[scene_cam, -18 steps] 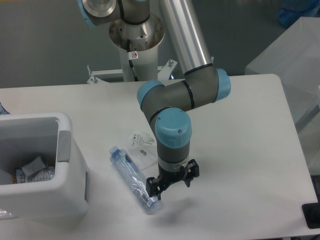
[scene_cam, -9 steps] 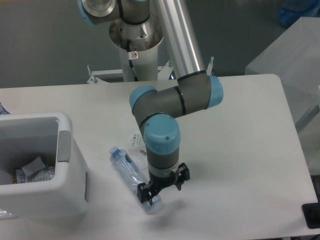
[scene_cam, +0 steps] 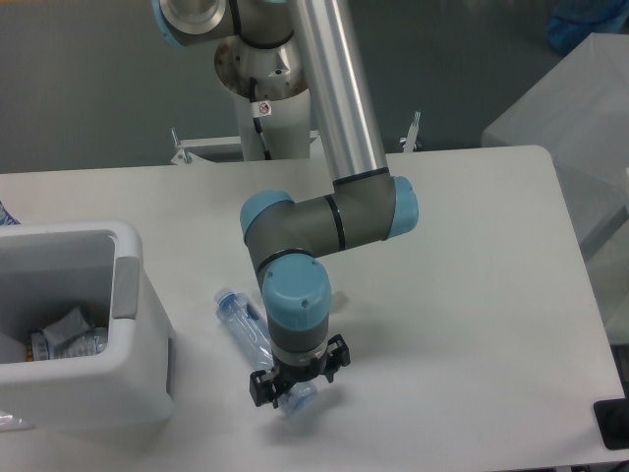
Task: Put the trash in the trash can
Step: 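Close the gripper around the bottle's cap end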
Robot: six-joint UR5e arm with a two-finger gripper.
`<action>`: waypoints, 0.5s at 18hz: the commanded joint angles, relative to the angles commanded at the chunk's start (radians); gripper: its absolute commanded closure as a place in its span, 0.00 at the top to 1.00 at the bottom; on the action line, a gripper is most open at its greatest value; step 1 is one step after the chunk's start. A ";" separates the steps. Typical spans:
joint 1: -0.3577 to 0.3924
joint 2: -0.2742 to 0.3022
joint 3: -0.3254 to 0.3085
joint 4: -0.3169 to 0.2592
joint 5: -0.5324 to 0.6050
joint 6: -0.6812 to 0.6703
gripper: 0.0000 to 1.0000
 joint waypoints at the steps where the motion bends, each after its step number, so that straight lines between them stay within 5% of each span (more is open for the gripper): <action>1: -0.002 -0.002 0.000 0.000 0.000 0.000 1.00; 9: 0.000 -0.028 -0.002 0.002 0.003 -0.002 1.00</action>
